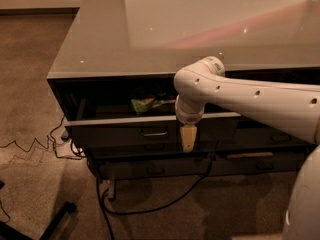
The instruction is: Open top drawer
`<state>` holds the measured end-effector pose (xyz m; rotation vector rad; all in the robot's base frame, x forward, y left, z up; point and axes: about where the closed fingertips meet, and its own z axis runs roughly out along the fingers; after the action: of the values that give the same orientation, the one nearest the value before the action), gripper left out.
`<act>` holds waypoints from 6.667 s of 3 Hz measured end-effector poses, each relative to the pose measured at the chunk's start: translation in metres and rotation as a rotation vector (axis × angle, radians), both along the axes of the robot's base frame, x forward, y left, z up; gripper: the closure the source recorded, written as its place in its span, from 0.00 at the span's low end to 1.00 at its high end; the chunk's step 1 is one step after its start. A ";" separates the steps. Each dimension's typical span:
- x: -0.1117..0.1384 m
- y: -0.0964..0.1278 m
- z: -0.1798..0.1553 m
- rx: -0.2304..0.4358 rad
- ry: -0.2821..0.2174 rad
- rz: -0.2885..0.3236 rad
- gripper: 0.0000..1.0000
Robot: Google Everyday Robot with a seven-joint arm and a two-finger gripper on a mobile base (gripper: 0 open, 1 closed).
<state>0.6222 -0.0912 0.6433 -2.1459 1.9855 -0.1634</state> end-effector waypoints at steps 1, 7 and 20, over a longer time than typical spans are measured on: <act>-0.012 -0.006 -0.008 -0.029 0.001 -0.005 0.00; -0.073 -0.047 -0.002 -0.118 -0.023 -0.099 0.48; -0.114 -0.084 0.004 -0.143 -0.101 -0.217 1.00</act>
Offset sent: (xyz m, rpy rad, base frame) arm -0.0398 -0.0269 -0.0167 -0.0766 -0.0130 -0.0397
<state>0.5079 -0.1751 0.6475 -1.9533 2.2031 -0.4519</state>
